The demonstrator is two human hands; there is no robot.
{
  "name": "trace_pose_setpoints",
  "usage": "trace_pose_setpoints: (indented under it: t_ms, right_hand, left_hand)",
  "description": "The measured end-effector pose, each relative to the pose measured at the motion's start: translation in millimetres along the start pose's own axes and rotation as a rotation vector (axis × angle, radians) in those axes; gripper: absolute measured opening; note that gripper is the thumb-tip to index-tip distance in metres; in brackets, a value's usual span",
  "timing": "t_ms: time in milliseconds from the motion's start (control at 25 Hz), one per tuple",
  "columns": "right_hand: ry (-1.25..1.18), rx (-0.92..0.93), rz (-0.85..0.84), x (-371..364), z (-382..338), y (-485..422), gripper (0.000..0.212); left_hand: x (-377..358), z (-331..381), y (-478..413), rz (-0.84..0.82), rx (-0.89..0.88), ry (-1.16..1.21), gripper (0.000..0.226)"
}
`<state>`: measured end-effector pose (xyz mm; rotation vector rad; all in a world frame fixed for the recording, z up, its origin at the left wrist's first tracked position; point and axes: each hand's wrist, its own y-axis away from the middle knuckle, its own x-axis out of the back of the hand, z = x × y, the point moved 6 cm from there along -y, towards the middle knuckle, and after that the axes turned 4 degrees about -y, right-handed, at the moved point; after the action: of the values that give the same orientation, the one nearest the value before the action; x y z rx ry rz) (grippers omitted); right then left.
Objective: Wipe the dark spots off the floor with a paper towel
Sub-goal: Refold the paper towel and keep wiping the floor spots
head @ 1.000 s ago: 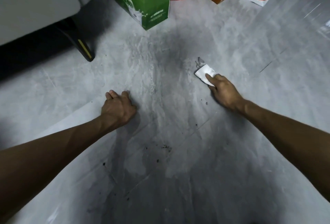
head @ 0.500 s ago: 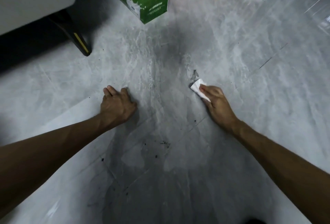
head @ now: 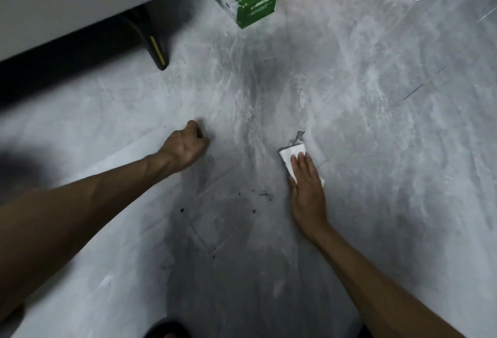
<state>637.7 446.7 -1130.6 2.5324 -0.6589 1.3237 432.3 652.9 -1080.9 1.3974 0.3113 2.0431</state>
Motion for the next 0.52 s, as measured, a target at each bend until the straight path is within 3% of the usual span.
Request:
trace_pose_setpoints:
  t_ms: [160, 280, 400, 520]
  right_hand:
    - [0.000, -0.008, -0.031, -48, -71, 34, 0.046]
    - [-0.008, 0.004, -0.109, -59, -83, 40, 0.048]
    - [0.019, 0.245, -0.265, -34, -67, 23, 0.059]
    - [0.088, 0.377, -0.316, 14, -28, -9, 0.047]
  left_hand:
    - [1, -40, 46, -0.017, -0.008, 0.022, 0.020]
    - [13, -57, 49, 0.055, -0.079, -0.034, 0.021]
    - [22, -47, 25, 0.126, -0.243, -0.129, 0.020]
    - [12, -11, -1, 0.175, -0.399, -0.132, 0.021]
